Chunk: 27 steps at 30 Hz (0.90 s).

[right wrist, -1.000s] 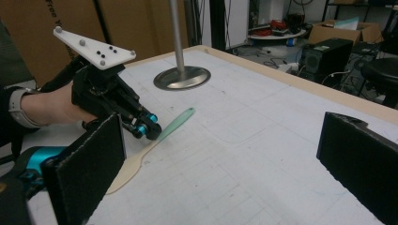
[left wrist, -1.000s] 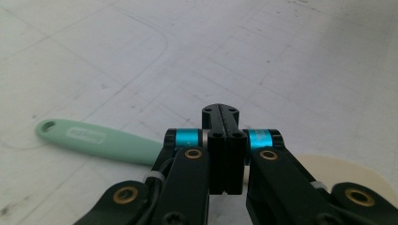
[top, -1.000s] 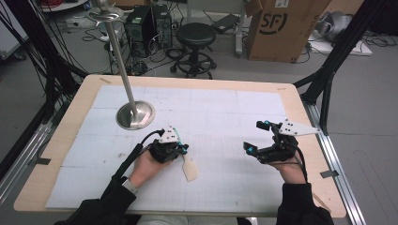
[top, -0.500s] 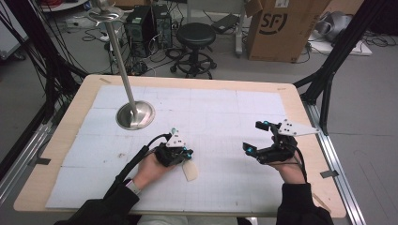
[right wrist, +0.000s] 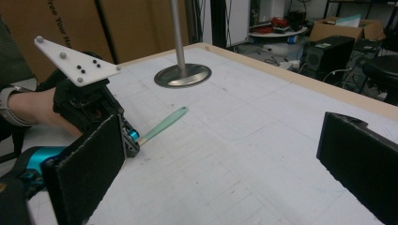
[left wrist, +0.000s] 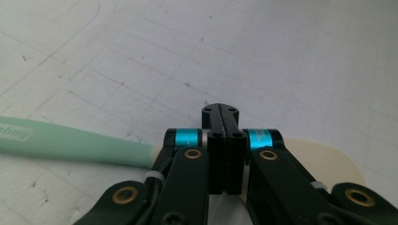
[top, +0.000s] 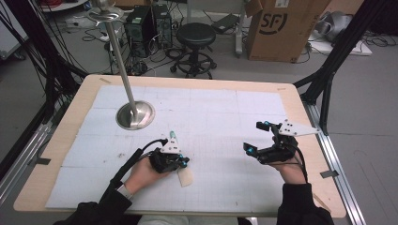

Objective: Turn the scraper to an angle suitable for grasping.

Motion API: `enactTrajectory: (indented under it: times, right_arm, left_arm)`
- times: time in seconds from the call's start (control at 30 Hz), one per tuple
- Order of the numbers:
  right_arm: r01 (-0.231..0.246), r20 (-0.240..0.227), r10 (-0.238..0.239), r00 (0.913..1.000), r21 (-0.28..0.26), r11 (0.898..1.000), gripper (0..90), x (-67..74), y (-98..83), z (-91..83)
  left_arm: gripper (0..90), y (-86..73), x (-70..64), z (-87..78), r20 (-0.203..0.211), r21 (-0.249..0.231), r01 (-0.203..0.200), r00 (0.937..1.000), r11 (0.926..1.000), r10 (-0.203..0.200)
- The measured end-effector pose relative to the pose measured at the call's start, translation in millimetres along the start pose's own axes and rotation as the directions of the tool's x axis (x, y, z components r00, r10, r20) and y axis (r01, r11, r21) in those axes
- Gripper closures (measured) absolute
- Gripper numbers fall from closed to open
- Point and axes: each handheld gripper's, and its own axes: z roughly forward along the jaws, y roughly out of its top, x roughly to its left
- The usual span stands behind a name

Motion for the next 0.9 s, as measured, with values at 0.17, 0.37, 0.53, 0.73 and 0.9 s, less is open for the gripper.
enactTrajectory:
  times: [0.17,0.37,0.53,0.73,0.9]
  right_arm:
    - [0.001,0.008,0.0,1.0,-0.005,1.0,0.7,-1.0,0.1,-1.3]
    - [-0.009,0.025,0.01,0.9996,-0.008,1.0,0.7,-2.7,0.3,-5.1]
    - [-0.007,0.015,0.007,0.9999,0.001,1.0,0.7,-1.0,0.3,-2.1]
    - [-0.002,0.01,0.002,0.9999,0.013,1.0,0.7,-0.7,-0.3,0.3]
    - [0.0,0.007,0.0,1.0,0.018,1.0,0.7,-0.3,-0.5,2.1]
  left_arm:
    - [90.0,-6.1,0.6,-10.6,0.009,0.02,-0.016,0.9998,0.9997,0.016]
    - [90.0,-25.1,4.6,-34.8,0.007,0.03,-0.009,0.9999,0.9995,0.009]
    - [90.0,-41.9,8.7,-56.5,0.01,0.04,0.014,0.9998,0.9991,-0.014]
    - [90.0,-55.9,15.1,-74.6,0.013,0.049,0.027,0.9995,0.9984,-0.028]
    - [90.0,-58.2,19.2,-79.2,0.0,0.04,0.041,0.9992,0.9983,-0.041]
